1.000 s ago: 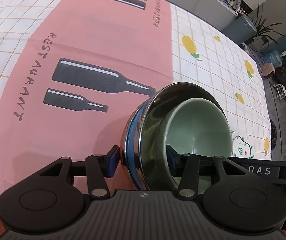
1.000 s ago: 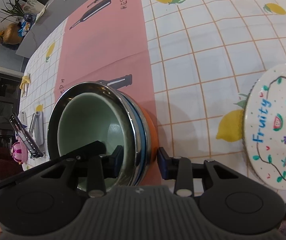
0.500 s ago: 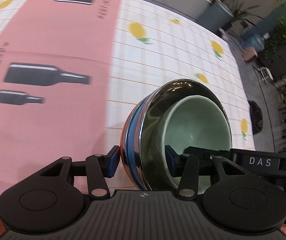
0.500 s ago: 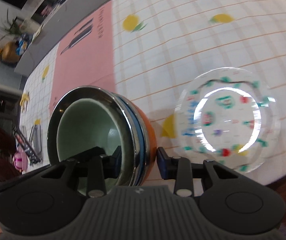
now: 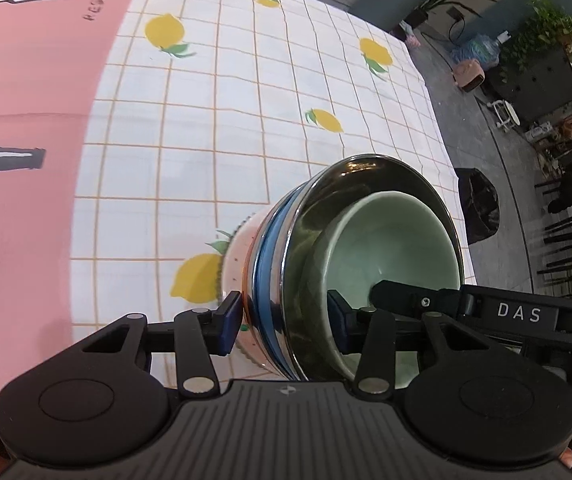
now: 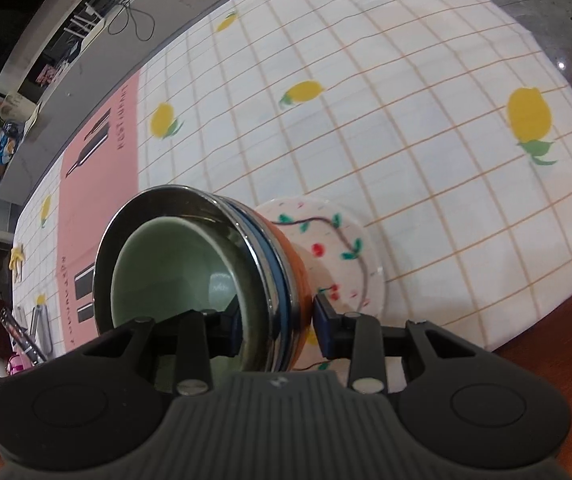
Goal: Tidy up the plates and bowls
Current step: 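Lift the bowl stack and carry it over the stacked plates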
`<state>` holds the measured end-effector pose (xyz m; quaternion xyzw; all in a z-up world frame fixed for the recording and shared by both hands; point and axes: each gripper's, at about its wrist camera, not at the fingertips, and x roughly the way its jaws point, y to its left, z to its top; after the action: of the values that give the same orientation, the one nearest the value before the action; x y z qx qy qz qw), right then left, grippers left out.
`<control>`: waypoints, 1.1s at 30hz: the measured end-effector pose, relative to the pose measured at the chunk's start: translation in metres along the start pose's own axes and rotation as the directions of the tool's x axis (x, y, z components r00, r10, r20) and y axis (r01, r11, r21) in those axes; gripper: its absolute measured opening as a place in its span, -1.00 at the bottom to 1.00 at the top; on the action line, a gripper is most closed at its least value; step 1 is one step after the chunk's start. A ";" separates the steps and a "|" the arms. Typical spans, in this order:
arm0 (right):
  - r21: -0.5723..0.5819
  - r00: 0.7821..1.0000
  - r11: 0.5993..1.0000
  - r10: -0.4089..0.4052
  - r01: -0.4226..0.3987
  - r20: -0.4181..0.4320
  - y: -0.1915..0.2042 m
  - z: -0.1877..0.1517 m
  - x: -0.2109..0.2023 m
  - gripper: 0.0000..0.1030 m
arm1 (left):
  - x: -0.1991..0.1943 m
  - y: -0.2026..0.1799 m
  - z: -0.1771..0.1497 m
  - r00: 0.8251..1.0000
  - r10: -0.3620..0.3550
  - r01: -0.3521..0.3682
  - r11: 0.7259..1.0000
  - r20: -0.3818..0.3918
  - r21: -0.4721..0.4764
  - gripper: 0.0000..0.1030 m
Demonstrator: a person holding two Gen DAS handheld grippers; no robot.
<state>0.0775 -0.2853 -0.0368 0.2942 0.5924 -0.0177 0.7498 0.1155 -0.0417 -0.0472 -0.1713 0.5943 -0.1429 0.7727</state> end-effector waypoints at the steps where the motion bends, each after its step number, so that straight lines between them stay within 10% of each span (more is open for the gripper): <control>1: 0.000 1.000 1.000 -0.002 0.002 0.002 -0.003 0.001 0.000 -0.34 | 0.003 -0.002 0.000 1.000 0.003 -0.003 1.000 -0.005 0.003 -0.02; 26: 0.005 1.000 1.000 -0.006 0.006 -0.022 -0.015 0.009 0.013 -0.27 | 0.018 -0.018 0.002 0.997 0.067 -0.065 0.996 -0.045 0.055 0.02; 33: -0.061 0.999 0.997 -0.047 0.047 0.000 -0.003 0.013 0.006 0.19 | 0.016 -0.020 0.005 0.997 0.056 -0.052 0.996 -0.053 0.073 0.30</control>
<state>0.0897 -0.2920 -0.0416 0.2573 0.5999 -0.0173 0.7574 0.1238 -0.0656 -0.0514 -0.1235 0.6142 -0.1477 0.7653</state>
